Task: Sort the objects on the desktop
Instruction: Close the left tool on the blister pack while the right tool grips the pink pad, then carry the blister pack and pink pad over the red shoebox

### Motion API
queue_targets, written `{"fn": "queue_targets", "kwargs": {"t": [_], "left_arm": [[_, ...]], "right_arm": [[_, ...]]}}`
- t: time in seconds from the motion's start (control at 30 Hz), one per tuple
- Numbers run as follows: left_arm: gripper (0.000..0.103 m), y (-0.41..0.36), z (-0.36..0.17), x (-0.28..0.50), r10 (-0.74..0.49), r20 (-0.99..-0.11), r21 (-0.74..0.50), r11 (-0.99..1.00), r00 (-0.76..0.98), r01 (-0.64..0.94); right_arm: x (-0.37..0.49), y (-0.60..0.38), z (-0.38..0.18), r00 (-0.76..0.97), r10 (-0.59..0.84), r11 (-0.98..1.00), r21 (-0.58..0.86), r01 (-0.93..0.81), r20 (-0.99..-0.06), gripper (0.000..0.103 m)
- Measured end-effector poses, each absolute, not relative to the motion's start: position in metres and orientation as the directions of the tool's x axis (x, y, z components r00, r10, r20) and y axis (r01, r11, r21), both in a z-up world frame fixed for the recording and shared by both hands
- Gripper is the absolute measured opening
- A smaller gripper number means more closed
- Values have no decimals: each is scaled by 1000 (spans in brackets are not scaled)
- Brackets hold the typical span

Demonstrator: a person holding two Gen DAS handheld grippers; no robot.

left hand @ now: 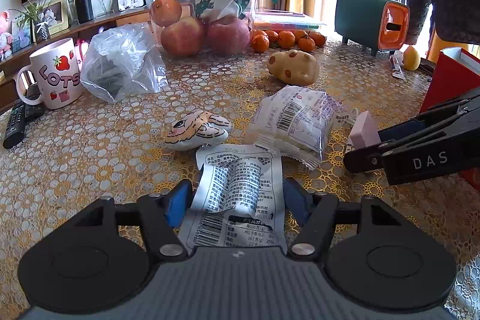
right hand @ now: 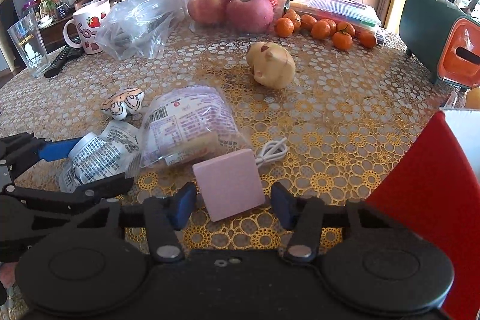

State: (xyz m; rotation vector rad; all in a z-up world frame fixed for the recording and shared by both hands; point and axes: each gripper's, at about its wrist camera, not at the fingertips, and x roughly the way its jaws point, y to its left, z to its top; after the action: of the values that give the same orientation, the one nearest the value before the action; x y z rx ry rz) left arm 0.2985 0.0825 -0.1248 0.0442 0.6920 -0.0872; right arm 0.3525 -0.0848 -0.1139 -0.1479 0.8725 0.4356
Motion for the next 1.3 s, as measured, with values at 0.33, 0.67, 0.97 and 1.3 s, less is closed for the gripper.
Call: {"fn": "queue_targets", "kwargs": {"t": [0.33,0.67,0.97,1.3], "left_arm": [[64,85,-124,291,-60,-640,0,997,766,78],[64,86,-113,264,-80,-642,-85,996,762,33],[64,82,-96,230,-92,-644,-147,989,759,-5],[64,63,-62,194,-113,-616,-169,986,779,10]], "right_arm": [[345,-89,-109,574,305,907,47,-419,-760,46],[320,-95,-100,574,315,907,63,-416,-756,45],[286,-108,-87,566,341,908,106,-406,-751,45],[245,-129,-61,570,365,901,125,-416,-737,45]]}}
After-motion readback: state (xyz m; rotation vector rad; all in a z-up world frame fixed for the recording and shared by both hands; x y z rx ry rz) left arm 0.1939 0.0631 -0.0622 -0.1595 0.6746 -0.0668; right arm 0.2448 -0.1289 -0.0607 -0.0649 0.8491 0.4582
